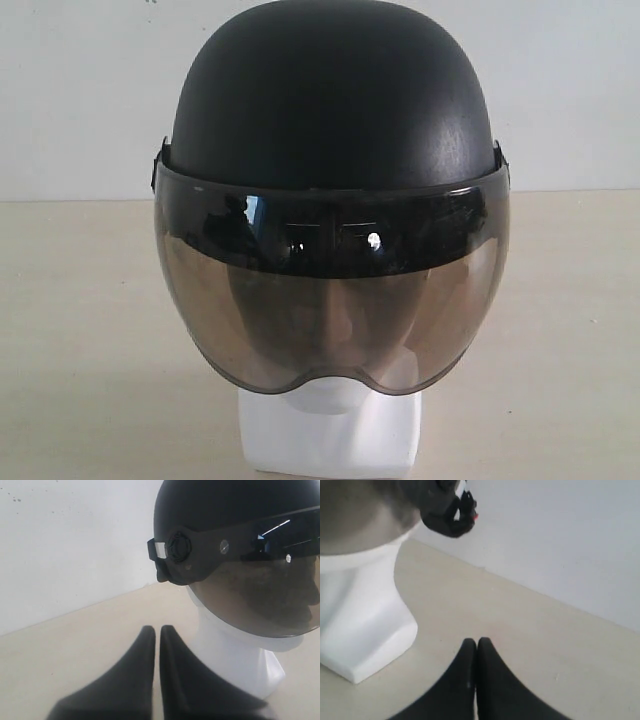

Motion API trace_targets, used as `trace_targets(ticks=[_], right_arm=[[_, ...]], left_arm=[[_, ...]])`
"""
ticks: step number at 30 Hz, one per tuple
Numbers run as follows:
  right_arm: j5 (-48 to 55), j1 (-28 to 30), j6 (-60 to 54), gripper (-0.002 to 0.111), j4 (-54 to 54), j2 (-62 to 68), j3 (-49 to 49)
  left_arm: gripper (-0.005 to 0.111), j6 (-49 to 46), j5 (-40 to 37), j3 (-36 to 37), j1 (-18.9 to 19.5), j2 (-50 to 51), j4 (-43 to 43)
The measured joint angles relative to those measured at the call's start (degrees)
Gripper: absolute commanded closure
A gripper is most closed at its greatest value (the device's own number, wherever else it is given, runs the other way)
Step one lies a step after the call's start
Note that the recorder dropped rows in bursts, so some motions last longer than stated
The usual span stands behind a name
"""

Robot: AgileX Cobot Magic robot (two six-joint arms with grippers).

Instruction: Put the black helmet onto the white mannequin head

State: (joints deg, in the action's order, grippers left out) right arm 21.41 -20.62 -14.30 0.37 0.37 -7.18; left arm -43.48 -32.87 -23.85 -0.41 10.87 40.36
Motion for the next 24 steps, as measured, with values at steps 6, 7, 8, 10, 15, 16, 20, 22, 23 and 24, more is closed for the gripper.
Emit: trace_targets(ticks=[6, 7, 8, 10, 15, 16, 20, 22, 23, 24], right_arm=[[-2.3, 7.8, 8.9, 0.108, 0.4, -0.1, 5.2], [-2.5, 9.0, 10.1, 0.108, 0.6, -0.1, 5.9], [-2.8, 10.1, 11.1, 0.108, 0.6, -0.1, 6.6], [-2.6, 11.4, 11.9, 0.108, 0.2, -0.1, 6.9], [-2.3, 12.1, 12.0, 0.108, -1.9, -0.1, 6.9], [-2.3, 12.1, 12.1, 0.108, -1.9, -0.1, 6.9], [-2.3, 12.1, 12.2, 0.108, -2.2, -0.1, 6.9], [-2.3, 12.1, 12.2, 0.108, -2.3, -0.1, 6.9], [-2.3, 12.1, 12.2, 0.108, -2.4, -0.1, 6.9], [-2.3, 12.2, 12.2, 0.108, -2.4, -0.1, 6.9]], left_arm=[[0.102, 0.0, 0.0, 0.0, 0.0, 0.0, 0.0], [0.102, 0.0, 0.0, 0.0, 0.0, 0.0, 0.0], [0.102, 0.0, 0.0, 0.0, 0.0, 0.0, 0.0], [0.102, 0.0, 0.0, 0.0, 0.0, 0.0, 0.0], [0.102, 0.0, 0.0, 0.0, 0.0, 0.0, 0.0], [0.102, 0.0, 0.0, 0.0, 0.0, 0.0, 0.0], [0.102, 0.0, 0.0, 0.0, 0.0, 0.0, 0.0], [0.102, 0.0, 0.0, 0.0, 0.0, 0.0, 0.0], [0.102, 0.0, 0.0, 0.0, 0.0, 0.0, 0.0], [0.102, 0.0, 0.0, 0.0, 0.0, 0.0, 0.0]])
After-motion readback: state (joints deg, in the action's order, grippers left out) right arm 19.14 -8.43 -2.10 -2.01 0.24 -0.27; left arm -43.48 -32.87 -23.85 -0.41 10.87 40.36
